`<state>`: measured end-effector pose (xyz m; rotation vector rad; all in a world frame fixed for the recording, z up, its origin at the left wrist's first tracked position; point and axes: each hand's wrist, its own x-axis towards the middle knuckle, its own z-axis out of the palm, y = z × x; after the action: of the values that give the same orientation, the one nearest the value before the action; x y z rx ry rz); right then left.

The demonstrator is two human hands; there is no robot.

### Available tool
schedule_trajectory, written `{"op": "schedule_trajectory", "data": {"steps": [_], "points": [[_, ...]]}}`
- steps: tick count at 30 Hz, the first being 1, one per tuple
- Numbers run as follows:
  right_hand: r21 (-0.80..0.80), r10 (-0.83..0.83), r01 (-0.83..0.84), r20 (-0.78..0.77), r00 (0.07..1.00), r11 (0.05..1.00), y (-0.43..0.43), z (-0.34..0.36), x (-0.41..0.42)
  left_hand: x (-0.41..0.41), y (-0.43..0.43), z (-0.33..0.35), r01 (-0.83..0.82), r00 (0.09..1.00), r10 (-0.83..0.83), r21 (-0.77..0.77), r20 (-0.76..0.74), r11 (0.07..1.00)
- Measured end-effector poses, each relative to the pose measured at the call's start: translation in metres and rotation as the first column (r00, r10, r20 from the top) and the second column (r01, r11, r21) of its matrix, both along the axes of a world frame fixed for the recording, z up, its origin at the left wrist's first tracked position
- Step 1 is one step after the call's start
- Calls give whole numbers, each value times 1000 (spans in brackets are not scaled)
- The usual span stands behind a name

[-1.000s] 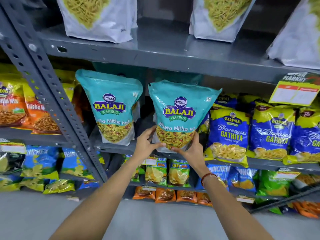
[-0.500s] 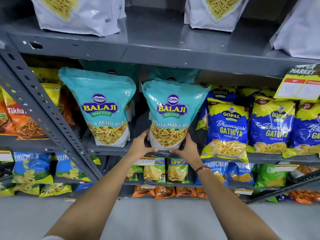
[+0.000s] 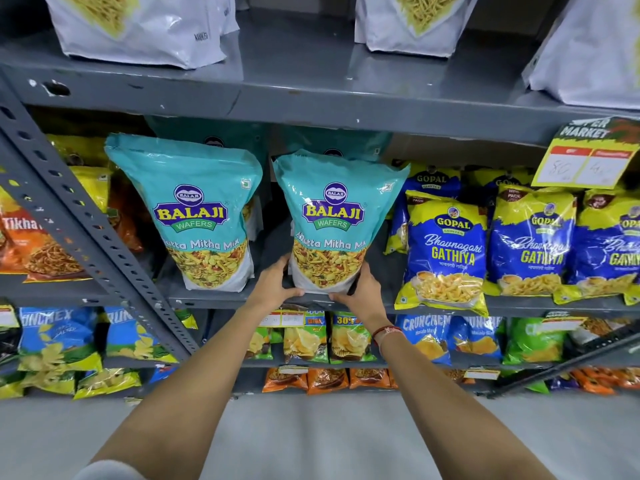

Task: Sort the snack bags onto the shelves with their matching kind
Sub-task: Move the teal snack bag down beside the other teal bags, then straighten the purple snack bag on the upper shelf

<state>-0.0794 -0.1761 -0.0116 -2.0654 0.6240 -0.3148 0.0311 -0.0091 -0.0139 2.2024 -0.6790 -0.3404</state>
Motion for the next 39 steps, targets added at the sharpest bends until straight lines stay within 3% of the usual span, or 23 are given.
{"op": "schedule_trajectory", "data": {"steps": [5, 9, 12, 17, 23, 27, 32, 39], "points": [[-9, -33, 33, 64, 997, 999, 5, 7, -12, -19, 3, 11, -145, 989, 147, -106, 11, 984], [-91, -71, 97, 256, 964, 991, 9, 51, -35, -54, -3, 56, -300, 951, 309, -307, -20, 903], [-166, -52, 139, 446, 893, 976, 8, 104, -53, -78, -13, 111, -220, 967, 254, -461, 12, 860], [-199, -26, 280, 772, 636, 939, -15, 212, -89, -115, -51, 233, 55, 984, 73, -666, 162, 743], [-170, -79, 444, 868, 490, 880, -87, 291, -120, -129, -115, 323, 303, 932, -39, -716, 360, 629], [-227, -142, 507, 796, 589, 832, -146, 313, -128, -118, -165, 345, 331, 893, -19, -627, 450, 705], [-280, -82, 304, 599, 797, 911, -177, 315, -123, -100, -204, 338, 319, 897, -163, -347, 410, 882], [-227, -63, 211, 527, 847, 951, -191, 323, -114, -89, -221, 344, 325, 914, -246, -221, 322, 920]]}}
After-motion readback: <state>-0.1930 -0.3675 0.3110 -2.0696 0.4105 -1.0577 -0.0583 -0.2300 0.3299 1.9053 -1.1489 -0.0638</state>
